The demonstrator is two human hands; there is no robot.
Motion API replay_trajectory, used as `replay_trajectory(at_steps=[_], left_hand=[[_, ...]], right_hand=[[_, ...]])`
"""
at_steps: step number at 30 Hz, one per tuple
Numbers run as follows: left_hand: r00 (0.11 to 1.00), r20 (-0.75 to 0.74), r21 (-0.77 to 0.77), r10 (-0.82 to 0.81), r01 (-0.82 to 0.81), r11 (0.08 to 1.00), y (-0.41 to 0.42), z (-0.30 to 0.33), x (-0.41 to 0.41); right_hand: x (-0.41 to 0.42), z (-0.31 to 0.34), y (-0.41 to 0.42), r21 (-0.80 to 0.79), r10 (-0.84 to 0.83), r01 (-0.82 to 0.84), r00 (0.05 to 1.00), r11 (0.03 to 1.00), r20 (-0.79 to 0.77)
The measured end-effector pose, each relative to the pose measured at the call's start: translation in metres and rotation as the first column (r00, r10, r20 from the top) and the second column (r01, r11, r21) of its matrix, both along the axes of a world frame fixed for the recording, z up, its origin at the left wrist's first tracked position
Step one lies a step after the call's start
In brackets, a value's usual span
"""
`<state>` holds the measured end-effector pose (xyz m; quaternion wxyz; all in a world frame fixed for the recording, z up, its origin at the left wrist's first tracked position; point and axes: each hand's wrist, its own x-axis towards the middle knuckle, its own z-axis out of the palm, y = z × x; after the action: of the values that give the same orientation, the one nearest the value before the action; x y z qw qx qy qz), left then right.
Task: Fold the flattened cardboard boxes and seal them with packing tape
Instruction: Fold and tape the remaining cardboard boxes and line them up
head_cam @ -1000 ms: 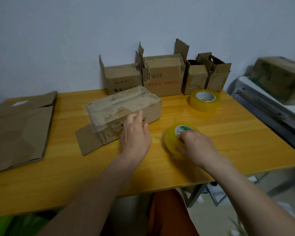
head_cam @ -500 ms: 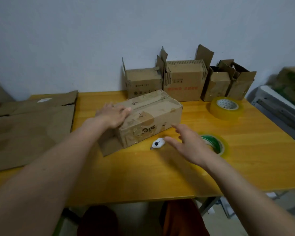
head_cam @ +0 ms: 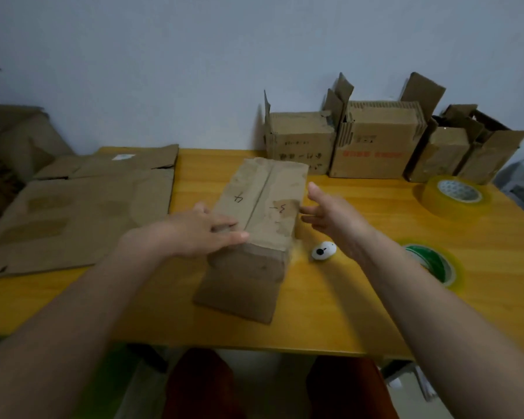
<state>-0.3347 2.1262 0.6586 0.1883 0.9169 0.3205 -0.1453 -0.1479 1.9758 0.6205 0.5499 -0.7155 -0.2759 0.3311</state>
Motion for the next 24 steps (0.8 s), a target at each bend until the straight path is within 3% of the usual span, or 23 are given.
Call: replay_trajectory(at_steps=[2,4,8,11,17,21,24], left_hand=[[0.998,0.035,0.149,0.046,-0.051,0.987,0.0,0.01,-0.008],[0.975,0.198,0.201,0.097,-0.138,0.97,0.011,0.007,-0.01],[0.87,0.478,-0.136,0.122,-0.064,0.989,0.033,-0.025,-0.005],[0.758,0.576,-0.366,0.305,-0.095,0.926,0.028,-0.049,-0.003],[0.605,0.672,-0.488,0.426,-0.071,0.87,-0.006,-0.076,0.0],[0.501,0.738,-0.517,0.453,-0.013,0.856,-0.013,-0.091,-0.002],[0.486,0.79,-0.451,0.374,0.048,0.891,-0.017,-0.098,-0.006]], right_hand=[[-0.002,0.009,0.005,-0.037,0.009,-0.005,0.995,0.999,0.096],[-0.008,0.016,0.013,-0.033,-0.016,0.023,0.981,0.999,0.195],[-0.038,0.019,0.038,0.064,-0.045,0.03,0.969,0.998,0.245],[-0.061,0.002,0.063,0.032,-0.052,0.047,0.984,0.998,0.173],[-0.047,-0.018,0.061,0.13,-0.311,0.288,0.923,0.949,0.227],[-0.039,-0.024,0.041,0.229,-0.167,0.126,0.971,0.965,0.171],[-0.035,-0.051,0.033,0.205,-0.069,-0.02,0.905,0.978,0.419]])
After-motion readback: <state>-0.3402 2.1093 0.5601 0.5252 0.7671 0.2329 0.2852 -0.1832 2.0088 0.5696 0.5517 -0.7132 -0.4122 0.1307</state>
